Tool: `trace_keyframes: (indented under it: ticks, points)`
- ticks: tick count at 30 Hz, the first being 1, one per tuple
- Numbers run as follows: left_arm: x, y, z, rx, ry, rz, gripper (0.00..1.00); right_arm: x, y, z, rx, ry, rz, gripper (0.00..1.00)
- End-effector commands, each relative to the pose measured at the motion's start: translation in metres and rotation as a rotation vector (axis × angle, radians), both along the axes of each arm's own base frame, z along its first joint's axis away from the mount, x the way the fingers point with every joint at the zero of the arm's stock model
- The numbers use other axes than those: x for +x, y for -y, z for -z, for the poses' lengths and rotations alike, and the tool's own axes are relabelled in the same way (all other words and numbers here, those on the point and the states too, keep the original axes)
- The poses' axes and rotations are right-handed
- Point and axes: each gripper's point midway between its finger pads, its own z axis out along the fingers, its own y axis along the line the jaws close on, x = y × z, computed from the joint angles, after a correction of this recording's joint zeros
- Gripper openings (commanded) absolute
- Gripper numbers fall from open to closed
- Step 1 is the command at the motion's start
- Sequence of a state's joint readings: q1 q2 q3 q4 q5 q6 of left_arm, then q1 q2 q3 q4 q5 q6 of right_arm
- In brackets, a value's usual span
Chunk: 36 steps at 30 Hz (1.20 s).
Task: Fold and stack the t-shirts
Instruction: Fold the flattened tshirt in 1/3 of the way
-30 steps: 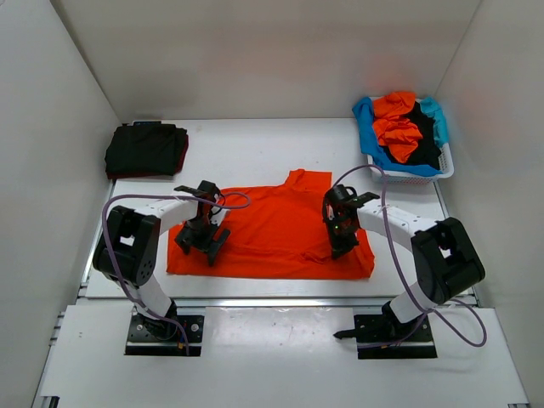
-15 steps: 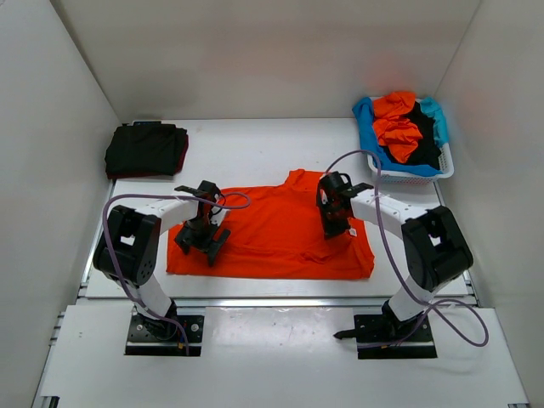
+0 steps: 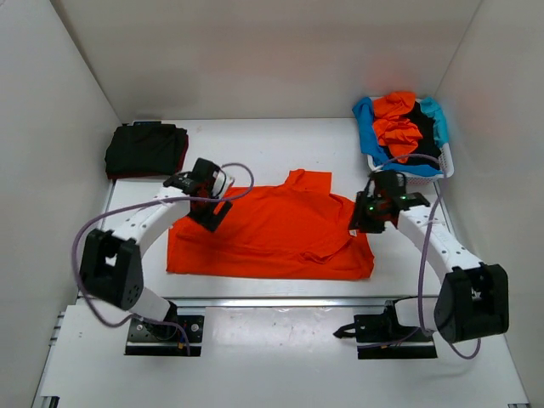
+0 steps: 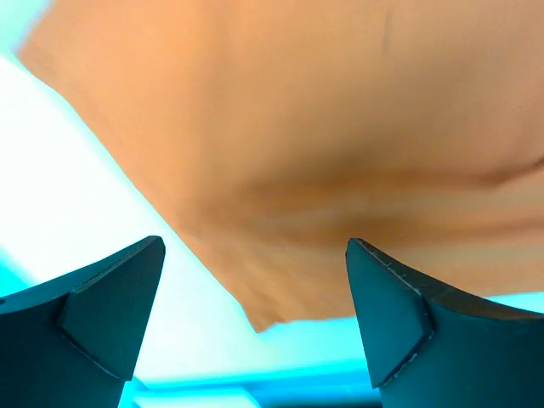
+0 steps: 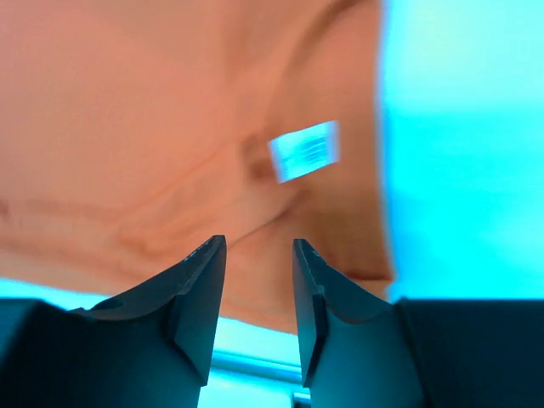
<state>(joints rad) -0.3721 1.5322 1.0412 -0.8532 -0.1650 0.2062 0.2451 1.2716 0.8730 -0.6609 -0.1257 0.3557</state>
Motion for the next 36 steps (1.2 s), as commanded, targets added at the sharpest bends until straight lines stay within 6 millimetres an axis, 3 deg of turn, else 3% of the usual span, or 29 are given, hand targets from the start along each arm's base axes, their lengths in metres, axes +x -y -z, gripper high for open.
trace_keyframes:
  ticks: [1,3,4,5,6,7,9,12,13,15,20,23,27,32,36]
  points:
    - [0.062,0.027,-0.103,0.012,0.418,0.207,0.99,0.009,0.024,0.002,0.068,-0.031,0.083,0.34]
    - [0.053,0.084,-0.133,0.032,0.545,0.532,0.99,0.027,0.027,-0.006,0.070,-0.027,0.067,0.37]
    - [0.048,0.104,-0.141,0.026,0.594,0.627,0.99,0.031,0.027,-0.005,0.069,-0.040,0.053,0.40]
    - [0.035,0.138,-0.145,0.024,0.635,0.771,0.99,0.037,0.023,-0.009,0.093,-0.036,0.040,0.40]
    - [0.018,0.173,-0.140,0.002,0.637,0.906,0.98,0.038,0.018,-0.006,0.128,-0.059,0.030,0.41]
    - [0.010,0.192,-0.141,-0.030,0.649,0.956,0.99,0.042,0.021,-0.002,0.146,-0.075,0.047,0.42]
    - [-0.024,0.246,-0.126,-0.176,0.590,1.127,0.98,0.044,0.016,-0.001,0.196,-0.103,0.053,0.42]
    - [-0.054,0.297,-0.090,-0.256,0.580,1.291,0.96,0.039,0.012,0.006,0.216,-0.135,0.065,0.42]
    - [-0.061,0.309,-0.091,-0.271,0.612,1.332,0.94,0.035,0.012,0.006,0.220,-0.138,0.067,0.42]
    - [-0.071,0.331,-0.076,-0.310,0.624,1.392,0.88,0.036,0.017,0.006,0.246,-0.114,0.103,0.42]
    - [-0.073,0.352,-0.059,-0.387,0.571,1.446,0.82,0.036,0.019,-0.001,0.305,-0.061,0.133,0.41]
    - [-0.094,0.362,-0.049,-0.433,0.473,1.530,0.80,0.035,0.017,0.002,0.312,-0.070,0.132,0.41]
    - [-0.114,0.360,-0.022,-0.423,0.346,1.604,0.79,0.030,0.014,0.008,0.314,-0.092,0.130,0.40]
    - [-0.116,0.367,-0.010,-0.438,0.284,1.580,0.78,0.028,0.017,0.006,0.305,-0.083,0.139,0.38]
    - [-0.100,0.374,-0.005,-0.416,0.337,1.496,0.73,0.022,0.013,0.005,0.315,-0.081,0.139,0.39]
